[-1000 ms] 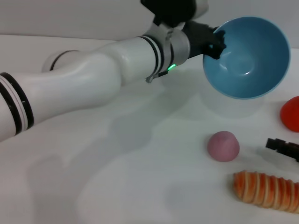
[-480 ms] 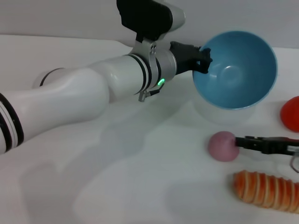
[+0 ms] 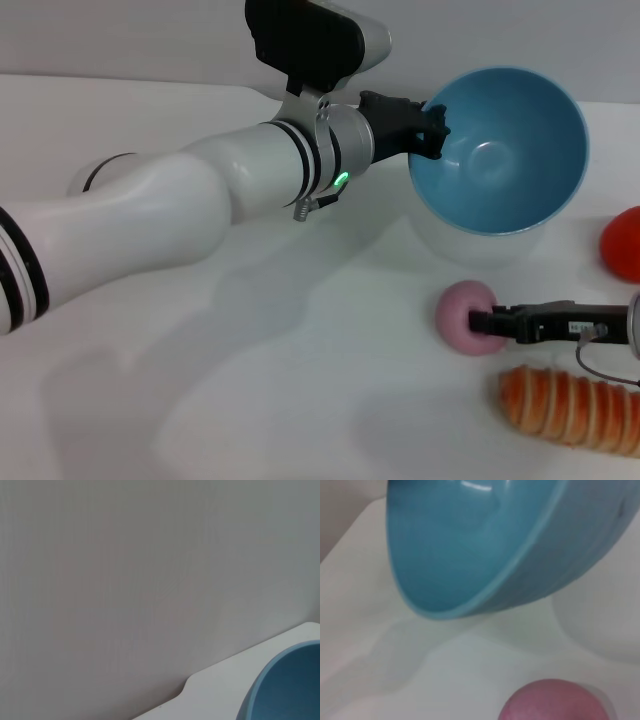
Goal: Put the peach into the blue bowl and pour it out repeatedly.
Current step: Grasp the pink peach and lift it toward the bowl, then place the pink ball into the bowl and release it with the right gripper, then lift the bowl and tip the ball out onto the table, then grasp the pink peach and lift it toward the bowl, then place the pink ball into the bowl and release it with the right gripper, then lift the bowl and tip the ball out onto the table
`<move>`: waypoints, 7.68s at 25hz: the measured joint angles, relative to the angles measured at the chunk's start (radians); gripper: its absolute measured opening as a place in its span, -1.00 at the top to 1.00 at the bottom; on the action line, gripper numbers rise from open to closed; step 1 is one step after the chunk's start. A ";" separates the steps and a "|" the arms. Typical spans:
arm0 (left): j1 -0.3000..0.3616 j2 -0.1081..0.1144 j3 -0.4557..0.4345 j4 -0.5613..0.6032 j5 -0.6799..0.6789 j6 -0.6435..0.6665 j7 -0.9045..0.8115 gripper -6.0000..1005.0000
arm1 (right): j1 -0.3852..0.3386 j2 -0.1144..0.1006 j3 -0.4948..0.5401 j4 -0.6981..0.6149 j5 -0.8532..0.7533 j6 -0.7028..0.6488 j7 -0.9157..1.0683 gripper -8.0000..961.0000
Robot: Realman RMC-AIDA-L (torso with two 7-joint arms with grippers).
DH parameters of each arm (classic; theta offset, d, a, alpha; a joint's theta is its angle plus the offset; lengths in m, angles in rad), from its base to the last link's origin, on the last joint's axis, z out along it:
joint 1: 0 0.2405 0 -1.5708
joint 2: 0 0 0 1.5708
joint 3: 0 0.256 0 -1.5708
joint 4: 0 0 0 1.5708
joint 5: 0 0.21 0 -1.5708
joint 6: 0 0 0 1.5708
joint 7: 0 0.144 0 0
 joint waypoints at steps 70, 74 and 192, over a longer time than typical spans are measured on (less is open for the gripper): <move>-0.182 -0.008 0.187 -0.015 0.011 -0.258 0.798 0.99 | -0.518 -0.011 0.118 -0.018 0.639 -0.462 -0.524 0.13; -0.137 -0.008 0.314 0.006 0.017 -0.404 0.953 0.99 | -0.509 -0.010 0.115 -0.007 0.637 -0.462 -0.524 0.13; -0.130 -0.008 0.169 -0.133 -0.415 -0.039 0.495 0.99 | -0.192 -0.009 -0.009 -0.471 0.486 -0.385 0.070 0.28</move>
